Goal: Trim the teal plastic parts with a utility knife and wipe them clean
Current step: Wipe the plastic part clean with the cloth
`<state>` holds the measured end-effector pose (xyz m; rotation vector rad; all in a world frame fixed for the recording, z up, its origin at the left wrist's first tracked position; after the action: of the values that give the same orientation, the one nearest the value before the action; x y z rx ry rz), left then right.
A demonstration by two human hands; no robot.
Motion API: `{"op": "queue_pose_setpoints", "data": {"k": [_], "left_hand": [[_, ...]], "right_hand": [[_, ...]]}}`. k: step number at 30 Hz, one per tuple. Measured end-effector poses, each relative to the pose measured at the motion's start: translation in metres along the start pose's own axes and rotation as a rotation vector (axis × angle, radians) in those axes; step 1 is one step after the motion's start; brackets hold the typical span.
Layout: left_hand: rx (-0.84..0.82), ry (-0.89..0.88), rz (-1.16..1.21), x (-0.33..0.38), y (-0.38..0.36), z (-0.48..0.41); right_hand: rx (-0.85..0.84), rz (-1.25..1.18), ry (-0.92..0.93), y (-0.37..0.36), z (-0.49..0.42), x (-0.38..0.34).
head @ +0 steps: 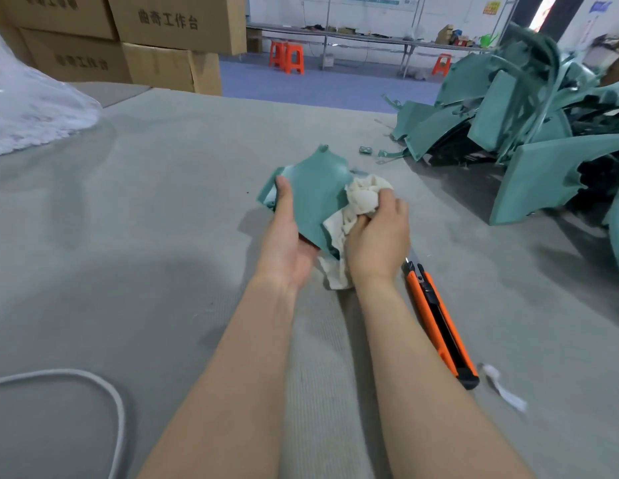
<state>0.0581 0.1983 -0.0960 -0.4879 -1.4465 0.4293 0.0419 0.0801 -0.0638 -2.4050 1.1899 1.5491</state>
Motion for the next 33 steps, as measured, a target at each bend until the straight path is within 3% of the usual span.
{"op": "queue_pose_setpoints", "data": {"k": [2, 8, 11, 14, 16, 21, 26, 33], "left_hand": [[0.014, -0.052, -0.023, 0.01, 0.003, 0.002], [0.05, -0.071, -0.027, 0.021, 0.01, 0.006], [0.049, -0.054, -0.075, 0.017, 0.006, 0.009], [0.029, -0.087, -0.176, 0.017, 0.001, 0.011], [0.026, -0.139, -0.234, 0.024, 0.0, 0.012], [0.013, -0.203, -0.404, 0.036, -0.008, 0.02], [-0.012, -0.239, -0.461, 0.046, -0.016, 0.027], [0.167, -0.268, -0.425, 0.052, -0.005, 0.03]], "right_hand": [[0.045, -0.069, -0.055, 0.008, -0.005, 0.009], [0.383, -0.764, -0.208, 0.043, -0.014, 0.004], [0.176, -0.668, -0.139, 0.029, -0.01, -0.013], [-0.136, -0.392, 0.111, 0.001, 0.001, -0.039], [-0.223, -0.223, 0.239, -0.012, 0.006, -0.048], [0.013, -0.207, 0.175, 0.011, -0.004, -0.041], [0.046, -0.437, 0.066, 0.018, -0.009, -0.035], [-0.012, -0.659, -0.099, 0.011, -0.006, -0.03]]}}
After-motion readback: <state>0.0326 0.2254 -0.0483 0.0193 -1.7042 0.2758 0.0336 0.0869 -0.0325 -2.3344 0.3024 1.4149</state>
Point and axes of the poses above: each hand's wrist, its own z-axis away from the middle knuckle, its own y-axis out of the back of the hand, x = y × z, the point moved 7 cm from there along -z, towards the middle knuckle, and after that the axes turned 11 degrees about -z, right-handed, at the moved point
